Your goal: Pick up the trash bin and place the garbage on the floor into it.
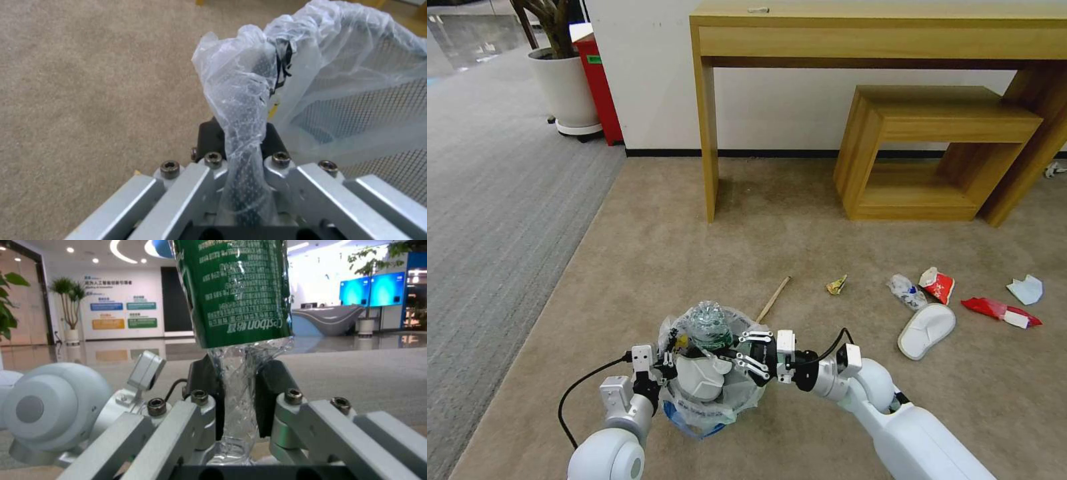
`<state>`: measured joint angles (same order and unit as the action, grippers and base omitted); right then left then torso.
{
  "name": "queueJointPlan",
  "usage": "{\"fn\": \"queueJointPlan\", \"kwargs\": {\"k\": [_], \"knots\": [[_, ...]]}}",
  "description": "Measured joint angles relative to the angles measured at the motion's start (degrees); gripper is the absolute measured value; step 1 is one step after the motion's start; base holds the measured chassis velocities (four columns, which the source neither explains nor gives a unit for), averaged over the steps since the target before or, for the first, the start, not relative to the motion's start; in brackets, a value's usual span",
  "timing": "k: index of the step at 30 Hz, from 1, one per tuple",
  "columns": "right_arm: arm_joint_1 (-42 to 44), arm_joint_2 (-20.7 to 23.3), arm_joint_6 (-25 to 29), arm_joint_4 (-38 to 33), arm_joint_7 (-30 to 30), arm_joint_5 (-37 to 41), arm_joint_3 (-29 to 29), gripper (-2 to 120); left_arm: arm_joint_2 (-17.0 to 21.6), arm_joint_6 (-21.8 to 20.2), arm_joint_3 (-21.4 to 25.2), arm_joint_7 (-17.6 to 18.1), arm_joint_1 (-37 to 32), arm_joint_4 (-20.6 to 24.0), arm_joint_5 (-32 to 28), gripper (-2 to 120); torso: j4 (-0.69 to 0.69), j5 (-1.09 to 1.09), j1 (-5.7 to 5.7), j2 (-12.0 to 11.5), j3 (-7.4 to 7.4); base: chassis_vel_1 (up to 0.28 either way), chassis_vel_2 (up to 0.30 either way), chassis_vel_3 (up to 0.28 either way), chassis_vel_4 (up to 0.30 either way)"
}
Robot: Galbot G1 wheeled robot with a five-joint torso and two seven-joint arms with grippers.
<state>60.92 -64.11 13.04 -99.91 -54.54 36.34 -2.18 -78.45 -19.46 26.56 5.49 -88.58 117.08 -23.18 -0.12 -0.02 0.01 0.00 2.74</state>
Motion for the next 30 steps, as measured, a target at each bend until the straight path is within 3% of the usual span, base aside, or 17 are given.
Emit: {"fn": "queueJointPlan", "kwargs": {"k": [15,30], "knots": [[0.2,0.5,0.2,0.2,0.3,-0.4,-0.6,12,0.6,-2.1,3.9,2.2,0.0,3.1,-7.9,3,0.00,0.02,0.00,0.0,0.00,0.000,0.000,0.000,0.000],[-0.3,0.2,1.0,1.6,2.0,-1.3,-0.1,12,0.3,-3.4,3.9,3.4,-0.4,5.1,-11.1,3,0.00,0.02,0.00,0.0,0.00,0.000,0.000,0.000,0.000]]}}
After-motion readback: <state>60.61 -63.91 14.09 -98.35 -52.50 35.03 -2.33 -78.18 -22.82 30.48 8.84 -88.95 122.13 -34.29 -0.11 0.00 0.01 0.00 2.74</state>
